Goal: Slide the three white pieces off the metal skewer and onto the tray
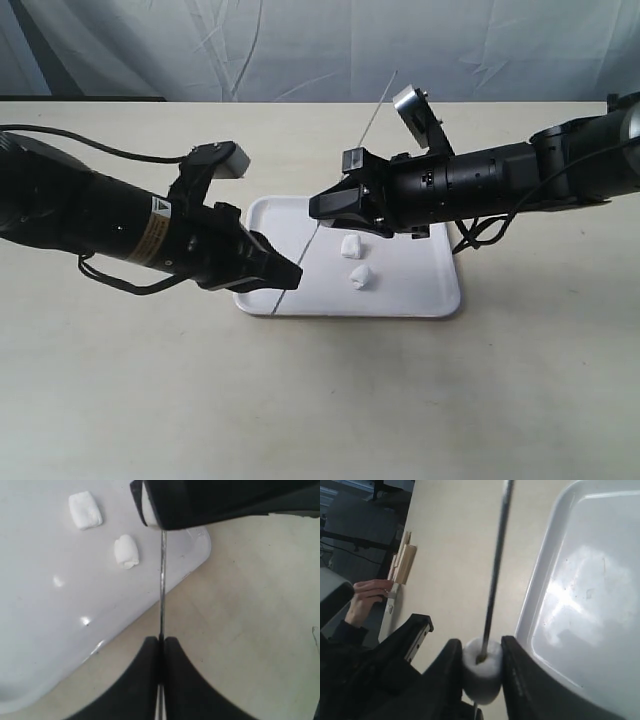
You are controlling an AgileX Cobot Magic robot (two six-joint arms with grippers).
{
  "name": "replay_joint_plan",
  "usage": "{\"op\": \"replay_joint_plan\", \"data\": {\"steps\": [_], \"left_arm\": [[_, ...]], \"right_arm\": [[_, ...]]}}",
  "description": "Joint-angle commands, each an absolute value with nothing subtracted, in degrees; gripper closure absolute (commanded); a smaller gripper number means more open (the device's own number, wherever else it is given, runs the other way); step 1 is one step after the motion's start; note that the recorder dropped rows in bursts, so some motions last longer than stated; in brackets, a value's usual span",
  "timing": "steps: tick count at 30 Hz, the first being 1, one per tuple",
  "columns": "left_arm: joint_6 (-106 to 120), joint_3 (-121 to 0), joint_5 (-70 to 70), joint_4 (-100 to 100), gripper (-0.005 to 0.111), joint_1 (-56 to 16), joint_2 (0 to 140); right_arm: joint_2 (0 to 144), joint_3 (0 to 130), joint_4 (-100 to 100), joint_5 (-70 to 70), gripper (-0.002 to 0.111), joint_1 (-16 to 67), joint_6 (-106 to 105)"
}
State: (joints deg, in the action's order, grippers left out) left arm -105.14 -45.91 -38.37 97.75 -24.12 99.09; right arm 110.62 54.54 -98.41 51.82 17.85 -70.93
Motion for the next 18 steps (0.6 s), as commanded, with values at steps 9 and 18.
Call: {"op": "replay_joint_plan", "data": {"steps": [9,18], "left_arm": [[-104.3,-46.1,-34.6,98.9,0.107,-24.2,99.3],[-105.4,-44.7,-37.8,99.9,0.107,-24.2,99.3]], "right_arm": [[110.5,54.6,-99.7,53.2,0.101,17.8,-71.6],[110.5,55.8,-99.9,53.2,0.101,17.4,-71.6]]}}
